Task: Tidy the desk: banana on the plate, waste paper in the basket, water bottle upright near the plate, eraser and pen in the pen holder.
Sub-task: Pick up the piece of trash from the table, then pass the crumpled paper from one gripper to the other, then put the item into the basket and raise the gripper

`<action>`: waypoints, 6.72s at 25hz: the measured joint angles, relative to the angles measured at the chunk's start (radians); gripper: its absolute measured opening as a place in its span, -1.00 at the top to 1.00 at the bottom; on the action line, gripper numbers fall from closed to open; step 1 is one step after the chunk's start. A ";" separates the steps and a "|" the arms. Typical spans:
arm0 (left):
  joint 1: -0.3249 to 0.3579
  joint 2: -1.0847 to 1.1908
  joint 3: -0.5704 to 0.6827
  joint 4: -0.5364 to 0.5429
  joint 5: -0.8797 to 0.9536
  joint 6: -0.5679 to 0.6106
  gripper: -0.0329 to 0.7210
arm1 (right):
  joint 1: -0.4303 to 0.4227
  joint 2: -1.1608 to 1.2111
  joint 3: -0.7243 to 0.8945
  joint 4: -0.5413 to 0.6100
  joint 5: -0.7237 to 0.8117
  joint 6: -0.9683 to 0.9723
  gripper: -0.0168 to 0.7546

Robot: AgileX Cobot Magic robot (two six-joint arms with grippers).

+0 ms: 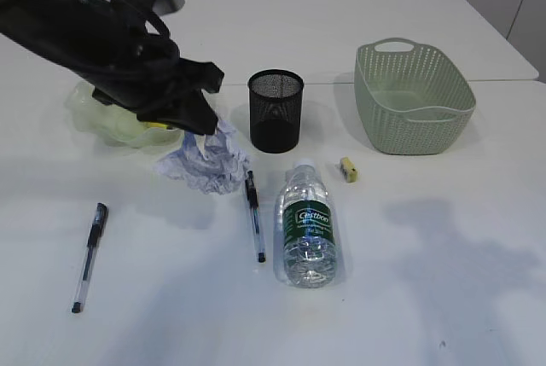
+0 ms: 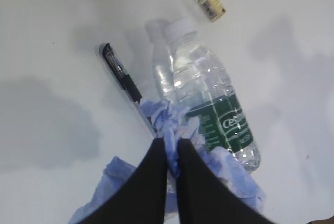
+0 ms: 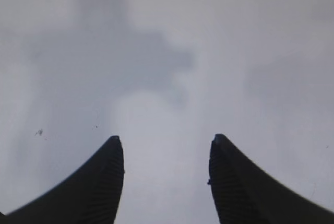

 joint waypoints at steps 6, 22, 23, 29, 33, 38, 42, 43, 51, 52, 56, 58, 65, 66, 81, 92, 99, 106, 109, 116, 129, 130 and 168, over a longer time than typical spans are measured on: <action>0.000 -0.148 0.000 0.002 0.020 0.008 0.89 | 0.000 0.000 0.000 0.041 0.000 -0.008 -0.07; -0.059 -0.279 0.000 -0.157 0.056 0.080 0.90 | 0.000 0.000 0.000 0.527 -0.005 -0.345 -0.07; -0.067 -0.279 0.000 -0.157 0.056 0.080 0.90 | 0.000 0.000 0.000 0.569 -0.007 -0.380 -0.07; -0.081 -0.279 0.000 -0.164 0.056 0.085 0.90 | 0.000 0.000 0.000 0.959 -0.032 -0.716 -0.07; -0.081 -0.279 0.000 -0.164 0.056 0.085 0.90 | 0.000 0.000 0.000 1.208 -0.053 -0.899 -0.07; -0.081 -0.279 0.000 -0.164 0.056 0.085 0.90 | 0.016 0.000 0.000 1.361 -0.081 -0.989 -0.25; -0.081 -0.279 0.000 -0.164 0.056 0.085 0.90 | 0.084 0.000 0.000 1.381 -0.134 -0.997 -0.37; -0.081 -0.279 0.000 -0.164 0.056 0.085 0.90 | 0.110 0.000 0.000 1.381 -0.159 -0.998 -0.38; -0.081 -0.279 0.000 -0.166 0.053 0.085 0.90 | 0.346 0.009 0.000 1.394 -0.407 -0.999 -0.39; -0.081 -0.279 0.000 -0.167 0.050 0.085 0.90 | 0.371 0.017 0.000 1.396 -0.428 -0.999 -0.39; -0.081 -0.279 0.000 -0.169 0.050 0.085 0.90 | 0.422 0.059 0.000 1.400 -0.451 -1.001 -0.39; -0.081 -0.279 0.000 -0.169 0.050 0.085 0.90 | 0.428 0.070 0.000 1.409 -0.456 -1.005 -0.40; -0.081 -0.279 0.000 -0.173 0.036 0.085 0.90 | 0.428 0.074 0.000 1.526 -0.455 -1.121 -0.59; -0.081 -0.279 0.000 -0.176 0.032 0.085 0.90 | 0.428 0.076 0.000 1.544 -0.457 -1.134 -0.60; -0.081 -0.280 0.000 -0.204 0.032 0.087 0.90 | 0.428 0.228 -0.035 1.847 -0.475 -1.400 -0.58; -0.081 -0.280 0.000 -0.204 0.049 0.087 0.90 | 0.428 0.250 -0.054 1.857 -0.456 -1.409 0.09; -0.081 -0.280 0.000 -0.204 0.049 0.087 0.90 | 0.428 0.250 -0.054 1.857 -0.454 -1.409 0.64; -0.081 -0.280 0.000 -0.202 0.049 0.087 0.57 | 0.428 0.250 -0.054 1.857 -0.440 -1.411 0.74; -0.081 -0.280 0.000 -0.179 0.047 0.087 0.06 | 0.428 0.250 -0.054 1.857 -0.434 -1.411 0.74; -0.057 -0.287 0.000 -0.130 -0.012 0.087 -0.48 | 0.428 0.250 -0.054 1.857 -0.433 -1.409 0.75; 0.319 -0.313 0.000 0.016 0.148 0.087 -0.32 | 0.428 0.250 -0.054 1.857 -0.433 -1.348 0.75; 0.340 -0.313 0.000 0.037 0.161 0.087 -0.29 | 0.428 0.250 -0.054 1.857 -0.436 -1.339 0.75; 0.486 -0.622 0.333 0.122 0.184 0.036 -0.08 | 0.102 0.420 -0.348 0.669 -0.424 -0.393 0.75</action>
